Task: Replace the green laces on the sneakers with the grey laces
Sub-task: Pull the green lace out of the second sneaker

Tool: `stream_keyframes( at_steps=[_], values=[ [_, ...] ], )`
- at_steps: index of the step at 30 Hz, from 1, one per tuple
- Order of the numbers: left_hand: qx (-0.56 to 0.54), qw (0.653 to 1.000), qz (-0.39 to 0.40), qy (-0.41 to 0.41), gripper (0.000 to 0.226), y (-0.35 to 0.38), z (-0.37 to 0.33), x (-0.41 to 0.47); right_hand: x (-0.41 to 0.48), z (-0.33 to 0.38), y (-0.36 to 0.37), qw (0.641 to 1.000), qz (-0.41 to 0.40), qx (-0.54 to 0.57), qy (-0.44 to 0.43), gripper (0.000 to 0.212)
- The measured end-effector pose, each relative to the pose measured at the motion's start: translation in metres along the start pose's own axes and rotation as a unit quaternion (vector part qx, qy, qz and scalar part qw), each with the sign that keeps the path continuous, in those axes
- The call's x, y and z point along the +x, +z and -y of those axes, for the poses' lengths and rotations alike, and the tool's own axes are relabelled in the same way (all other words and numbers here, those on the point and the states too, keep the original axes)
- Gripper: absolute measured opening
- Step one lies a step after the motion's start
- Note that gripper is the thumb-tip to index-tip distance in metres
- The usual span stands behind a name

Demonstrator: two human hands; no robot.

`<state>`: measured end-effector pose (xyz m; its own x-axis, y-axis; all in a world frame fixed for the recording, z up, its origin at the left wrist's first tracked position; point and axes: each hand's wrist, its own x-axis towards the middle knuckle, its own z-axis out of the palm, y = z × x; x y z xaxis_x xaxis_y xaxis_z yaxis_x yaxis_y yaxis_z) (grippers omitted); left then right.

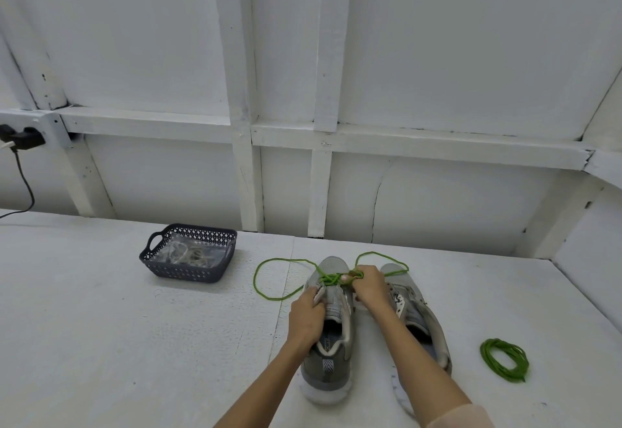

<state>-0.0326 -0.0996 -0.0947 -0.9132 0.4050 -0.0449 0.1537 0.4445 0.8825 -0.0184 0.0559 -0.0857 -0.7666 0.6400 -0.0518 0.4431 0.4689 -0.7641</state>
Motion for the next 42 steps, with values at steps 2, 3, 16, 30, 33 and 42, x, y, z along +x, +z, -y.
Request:
stream_keyframes(
  at_steps=[2, 3, 16, 30, 33, 42],
  values=[
    [-0.009, 1.000, 0.002, -0.003, 0.015, 0.000, 0.000, -0.001, 0.001, 0.001, 0.000, 0.999, -0.047, 0.025, 0.002, 0.020],
    [-0.014, 1.000, 0.002, -0.004, 0.015, 0.000, 0.000, 0.000, 0.000, 0.003, 0.000, 0.995, -0.080, 0.051, 0.015, 0.021],
    [0.000, 1.000, 0.011, -0.006, 0.014, -0.001, 0.000, -0.001, -0.005, 0.011, -0.006, 0.956, -0.144, 0.250, 0.057, 0.020],
    [0.002, 1.000, 0.006, -0.007, 0.014, -0.002, -0.001, -0.002, -0.002, 0.009, -0.005, 0.947, -0.100, 0.297, 0.066, 0.015],
    [0.001, 1.000, 0.004, -0.010, 0.015, -0.001, -0.001, -0.001, 0.002, 0.000, 0.000, 0.974, 0.034, 0.211, 0.071, 0.011],
    [-0.006, 1.000, 0.009, -0.011, 0.015, -0.002, -0.003, -0.003, 0.006, 0.007, -0.006, 0.949, -0.107, 0.292, 0.050, 0.026]
  ],
)
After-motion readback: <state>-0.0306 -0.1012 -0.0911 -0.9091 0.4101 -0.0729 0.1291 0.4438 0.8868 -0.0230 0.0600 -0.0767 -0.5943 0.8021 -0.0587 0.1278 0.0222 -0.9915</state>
